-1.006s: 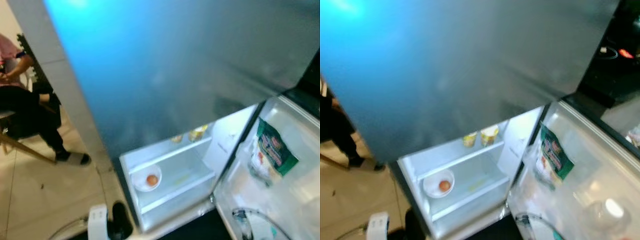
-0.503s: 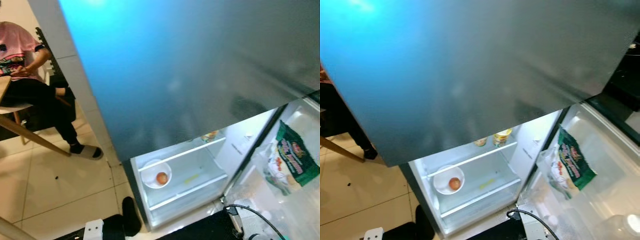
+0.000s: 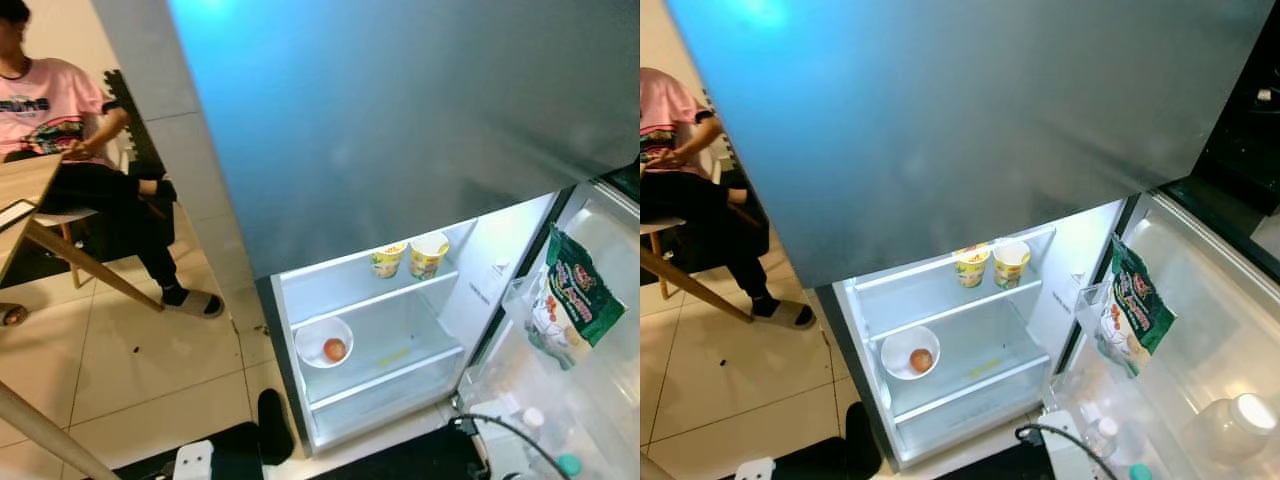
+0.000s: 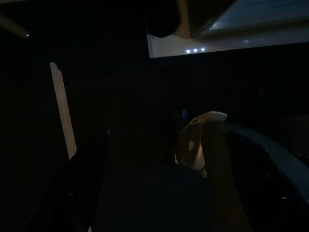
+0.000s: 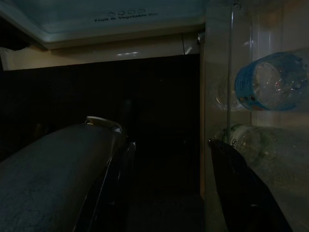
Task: Restocking fridge
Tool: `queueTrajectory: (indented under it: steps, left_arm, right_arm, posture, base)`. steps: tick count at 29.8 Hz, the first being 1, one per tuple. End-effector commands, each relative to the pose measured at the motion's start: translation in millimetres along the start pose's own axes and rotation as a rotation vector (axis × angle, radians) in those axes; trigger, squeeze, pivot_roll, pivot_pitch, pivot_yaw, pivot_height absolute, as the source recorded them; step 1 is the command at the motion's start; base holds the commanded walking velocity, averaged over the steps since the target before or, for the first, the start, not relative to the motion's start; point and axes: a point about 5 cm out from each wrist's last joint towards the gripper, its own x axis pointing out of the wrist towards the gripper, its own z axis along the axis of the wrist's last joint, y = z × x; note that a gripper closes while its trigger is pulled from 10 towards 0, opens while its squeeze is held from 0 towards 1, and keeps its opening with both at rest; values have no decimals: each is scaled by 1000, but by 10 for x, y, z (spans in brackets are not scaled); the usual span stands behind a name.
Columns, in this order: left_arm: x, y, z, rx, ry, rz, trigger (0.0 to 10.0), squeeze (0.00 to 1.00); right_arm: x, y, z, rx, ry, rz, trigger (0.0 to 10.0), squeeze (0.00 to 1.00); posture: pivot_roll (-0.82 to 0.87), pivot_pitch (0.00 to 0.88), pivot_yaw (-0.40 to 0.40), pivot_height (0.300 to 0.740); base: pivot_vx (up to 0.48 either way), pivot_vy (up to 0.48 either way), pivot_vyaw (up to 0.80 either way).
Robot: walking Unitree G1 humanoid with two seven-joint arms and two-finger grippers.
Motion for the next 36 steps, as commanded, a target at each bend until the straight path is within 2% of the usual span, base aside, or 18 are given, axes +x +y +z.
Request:
queueTrajectory:
  steps: [1,36]
  left_arm:
    - [-1,-20,-37,8,17,-8,10000,0]
    - [8,-84,-61,14,24,-27,10000,0]
  right_arm:
    - [2,32,-18,-2,7,9,10000,0]
    - [4,70,-28,-51,16,33,10000,0]
  posture:
    - [-11,0,25,740]
    - [-10,0,19,740]
  base:
    - [-266,0,0]
    - [-281,0,0]
